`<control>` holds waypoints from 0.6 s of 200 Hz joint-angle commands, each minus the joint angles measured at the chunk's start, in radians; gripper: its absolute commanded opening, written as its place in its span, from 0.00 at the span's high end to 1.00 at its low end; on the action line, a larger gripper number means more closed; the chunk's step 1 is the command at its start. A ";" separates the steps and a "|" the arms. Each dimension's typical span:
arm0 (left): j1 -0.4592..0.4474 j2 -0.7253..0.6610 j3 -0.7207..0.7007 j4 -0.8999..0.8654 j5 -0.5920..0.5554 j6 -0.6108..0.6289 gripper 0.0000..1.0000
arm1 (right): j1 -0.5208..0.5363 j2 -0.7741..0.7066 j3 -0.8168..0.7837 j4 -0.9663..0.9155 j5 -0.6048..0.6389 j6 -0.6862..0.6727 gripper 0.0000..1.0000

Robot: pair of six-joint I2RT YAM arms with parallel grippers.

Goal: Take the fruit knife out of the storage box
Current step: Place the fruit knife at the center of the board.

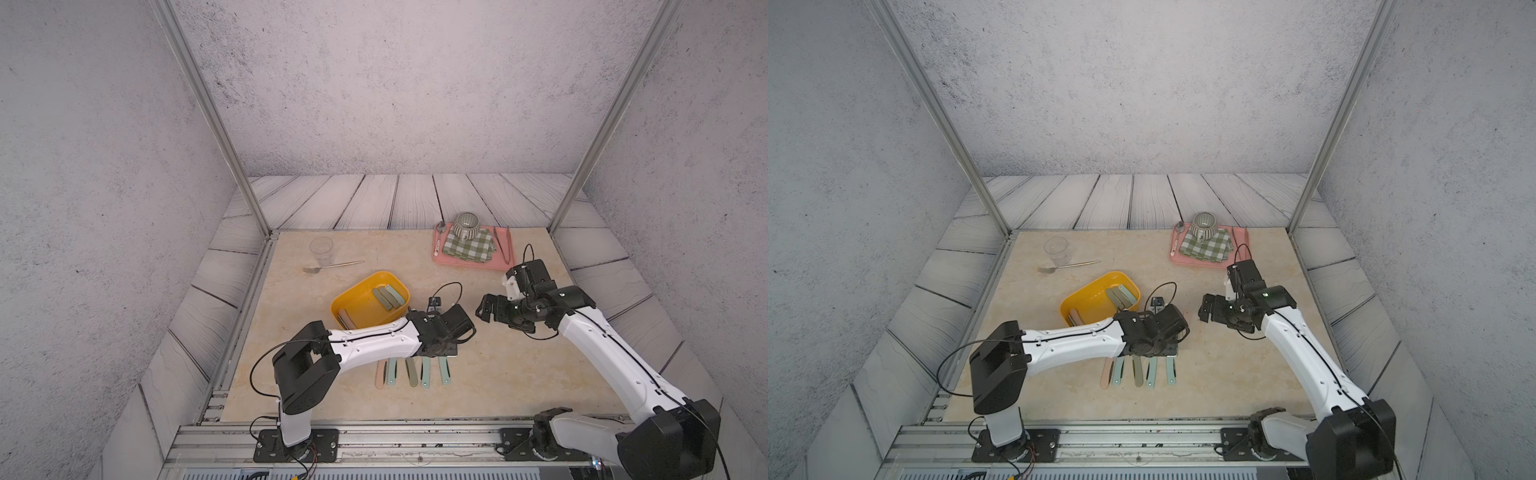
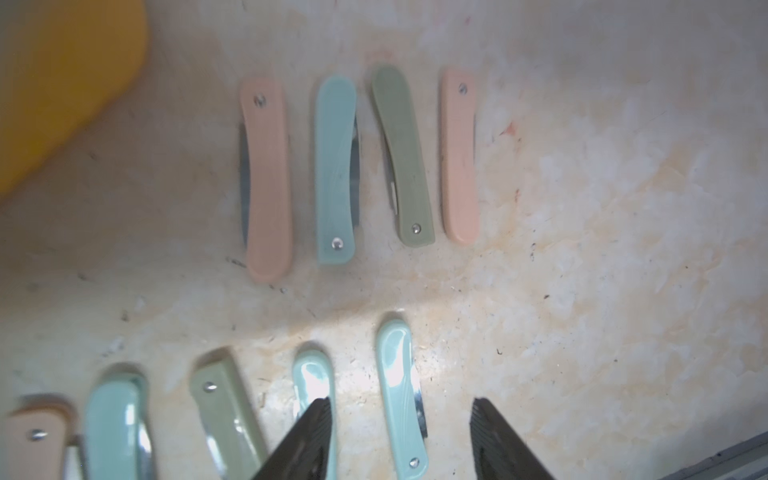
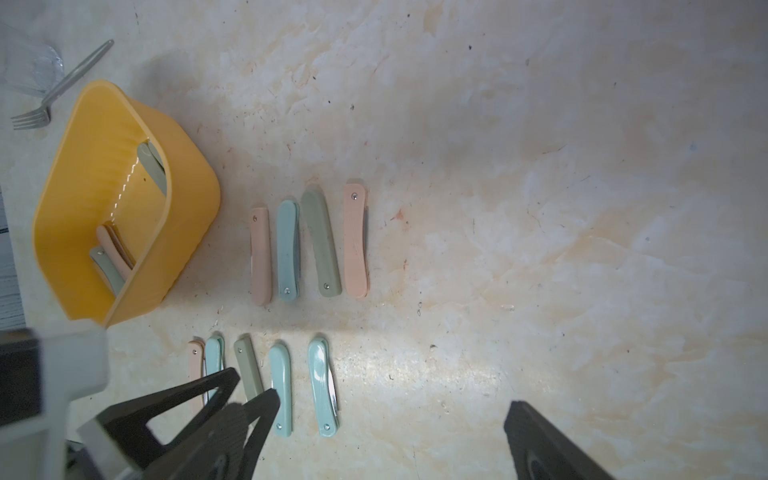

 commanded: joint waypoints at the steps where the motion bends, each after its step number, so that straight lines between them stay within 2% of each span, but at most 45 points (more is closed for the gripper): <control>1: 0.001 -0.051 0.036 -0.105 -0.118 0.062 0.35 | -0.002 -0.006 0.012 0.007 -0.027 -0.013 0.01; 64: 0.070 -0.171 0.045 -0.182 -0.173 0.123 0.22 | -0.002 -0.018 0.010 0.009 -0.077 -0.035 0.01; 120: 0.178 -0.205 0.047 -0.172 -0.079 0.201 0.16 | -0.001 -0.005 0.015 0.015 -0.104 -0.062 0.01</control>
